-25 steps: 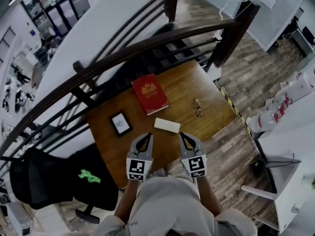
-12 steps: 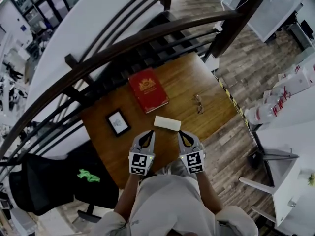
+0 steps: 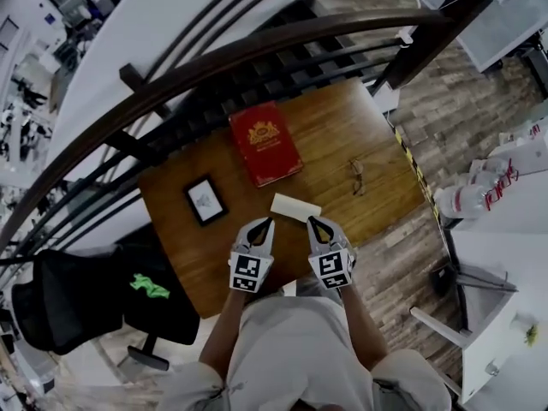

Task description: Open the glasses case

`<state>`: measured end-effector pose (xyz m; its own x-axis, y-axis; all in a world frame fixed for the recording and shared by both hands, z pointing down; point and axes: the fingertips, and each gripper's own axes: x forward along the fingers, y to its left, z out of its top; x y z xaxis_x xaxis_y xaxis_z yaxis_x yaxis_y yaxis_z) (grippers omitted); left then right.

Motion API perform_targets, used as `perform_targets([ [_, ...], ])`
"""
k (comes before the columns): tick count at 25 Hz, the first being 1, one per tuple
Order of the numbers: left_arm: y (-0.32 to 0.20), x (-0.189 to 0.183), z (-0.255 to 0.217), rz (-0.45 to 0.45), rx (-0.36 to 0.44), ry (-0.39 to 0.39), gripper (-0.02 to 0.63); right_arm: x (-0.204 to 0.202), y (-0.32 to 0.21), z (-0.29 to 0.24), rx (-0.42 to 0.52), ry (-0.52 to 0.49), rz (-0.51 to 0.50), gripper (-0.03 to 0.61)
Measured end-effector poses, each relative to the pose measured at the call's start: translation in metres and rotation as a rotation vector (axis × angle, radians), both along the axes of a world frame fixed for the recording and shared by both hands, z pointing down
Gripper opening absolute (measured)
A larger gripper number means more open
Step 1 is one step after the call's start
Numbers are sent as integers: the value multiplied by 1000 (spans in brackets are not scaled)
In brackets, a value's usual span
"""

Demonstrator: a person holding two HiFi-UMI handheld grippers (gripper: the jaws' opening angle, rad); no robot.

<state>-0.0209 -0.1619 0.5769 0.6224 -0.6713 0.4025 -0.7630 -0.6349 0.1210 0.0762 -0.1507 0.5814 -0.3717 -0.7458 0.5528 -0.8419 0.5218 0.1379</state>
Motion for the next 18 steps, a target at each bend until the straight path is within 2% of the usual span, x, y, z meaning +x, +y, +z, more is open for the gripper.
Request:
perform_targets([
  [10,-8,4,48,-54,-99,-56,20,7,-12,43,-87,67,-116,17],
  [18,-9,5,82,-65,-163,-100,20,1,-17,66,-123,103,-190,32],
])
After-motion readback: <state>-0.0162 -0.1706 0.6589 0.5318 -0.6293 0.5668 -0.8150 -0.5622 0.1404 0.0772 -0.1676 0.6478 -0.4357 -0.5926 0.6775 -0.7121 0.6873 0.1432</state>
